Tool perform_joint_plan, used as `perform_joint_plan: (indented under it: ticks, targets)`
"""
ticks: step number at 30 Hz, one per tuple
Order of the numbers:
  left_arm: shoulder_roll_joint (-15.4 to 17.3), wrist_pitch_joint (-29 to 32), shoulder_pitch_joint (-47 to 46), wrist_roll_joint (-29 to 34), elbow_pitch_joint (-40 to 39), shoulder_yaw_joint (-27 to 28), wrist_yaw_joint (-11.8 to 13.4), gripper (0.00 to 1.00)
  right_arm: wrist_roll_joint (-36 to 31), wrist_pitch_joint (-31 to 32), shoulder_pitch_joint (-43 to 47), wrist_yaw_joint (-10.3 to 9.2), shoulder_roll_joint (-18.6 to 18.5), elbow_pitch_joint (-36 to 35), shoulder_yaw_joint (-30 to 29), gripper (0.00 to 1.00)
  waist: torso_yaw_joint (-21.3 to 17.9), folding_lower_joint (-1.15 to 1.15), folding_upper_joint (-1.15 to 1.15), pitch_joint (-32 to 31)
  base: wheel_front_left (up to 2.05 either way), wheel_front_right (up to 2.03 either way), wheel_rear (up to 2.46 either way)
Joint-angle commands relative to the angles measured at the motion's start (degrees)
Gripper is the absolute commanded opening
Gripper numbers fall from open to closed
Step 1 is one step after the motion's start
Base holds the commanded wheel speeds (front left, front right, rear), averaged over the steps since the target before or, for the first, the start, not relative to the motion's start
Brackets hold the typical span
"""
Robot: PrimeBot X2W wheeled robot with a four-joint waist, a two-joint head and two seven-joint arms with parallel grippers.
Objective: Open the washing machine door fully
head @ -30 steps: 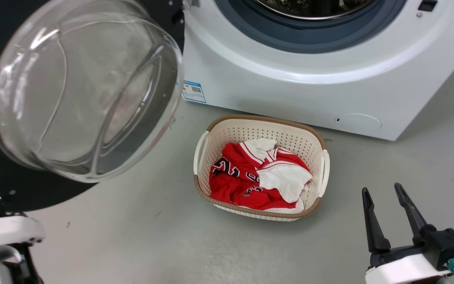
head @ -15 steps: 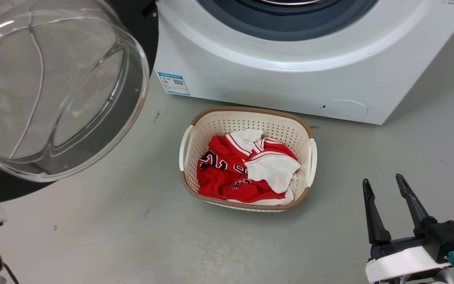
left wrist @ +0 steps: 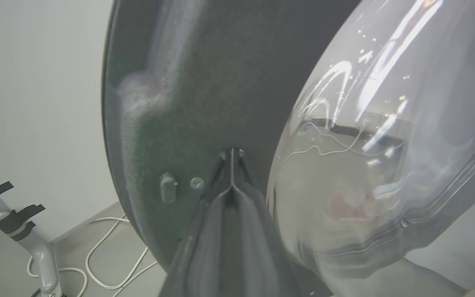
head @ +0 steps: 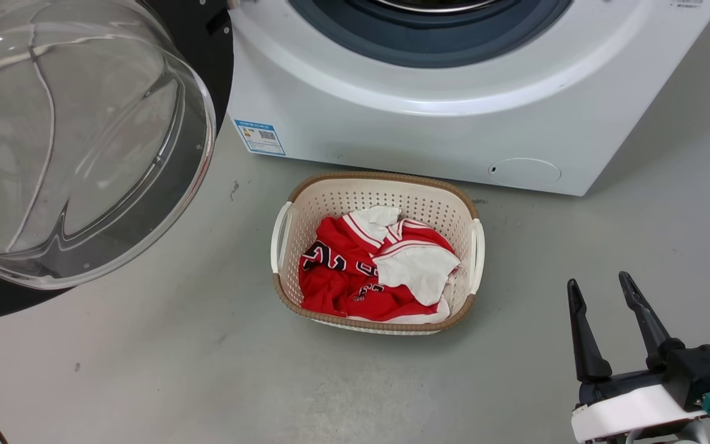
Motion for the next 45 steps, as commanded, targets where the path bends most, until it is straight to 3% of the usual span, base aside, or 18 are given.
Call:
perform_joint_plan:
  ticks: [1,15,26,36,37,38,39,40,45]
  targets:
    - [0.6,-0.1,0.1,0.5,0.0,0.4,-0.1,0.0,0.5,-0.1,-0.5,-0.06,0.1,0.1,0.1,1.0,0.0,0.0,0.0,-0.4,0.0,0.0,0.0]
    - [-2.6,-0.1,8.8,3.5,-8.6,-3.3,-2.9,0.0,2.9,-0.1,1.9,-0.06,0.1,0.5,0.7,1.0,-1.1,0.0,0.0,-8.3,0.0,0.0,0.0]
    - [-11.0,-0.1,19.7,5.9,-23.2,-13.9,-3.4,0.0,4.5,-0.1,4.0,-0.06,0.1,-1.8,-0.6,1.0,-3.7,0.0,0.0,-13.8,0.0,0.0,0.0]
    - [-13.6,-0.1,26.8,4.0,-29.7,-22.2,-2.0,0.0,4.0,-0.1,6.2,-0.06,0.1,-5.2,-0.5,1.0,-8.6,0.0,0.0,-15.7,0.0,0.0,0.0]
    - [-13.8,-0.1,27.3,3.7,-29.7,-23.1,-1.8,0.09,4.0,-0.1,6.3,-0.06,0.1,-5.5,-0.4,1.0,-9.0,0.0,0.0,-15.8,0.0,0.0,0.0]
    - [-13.8,-0.1,27.6,3.3,-29.7,-23.8,-1.5,0.31,4.1,-0.1,6.5,-0.06,0.1,-5.7,-0.3,1.0,-9.3,0.0,0.0,-15.9,0.0,0.0,0.0]
    - [-13.8,-0.1,27.9,2.9,-29.5,-24.7,-1.1,0.57,4.0,-0.1,6.7,-0.06,0.1,-6.0,-0.3,1.0,-9.6,0.0,0.0,-16.0,0.0,0.0,0.0]
    - [-13.9,-0.1,28.1,2.8,-29.4,-25.6,-0.9,1.0,4.0,-0.1,6.9,-0.06,0.1,-6.2,-0.2,1.0,-9.9,0.0,0.0,-16.1,0.0,0.0,0.0]
    - [-14.0,-0.1,28.7,0.9,-28.3,-30.5,0.1,1.0,4.0,-0.1,7.8,-0.06,0.1,-6.8,0.3,1.0,-11.3,0.0,0.0,-16.3,0.0,0.0,0.0]
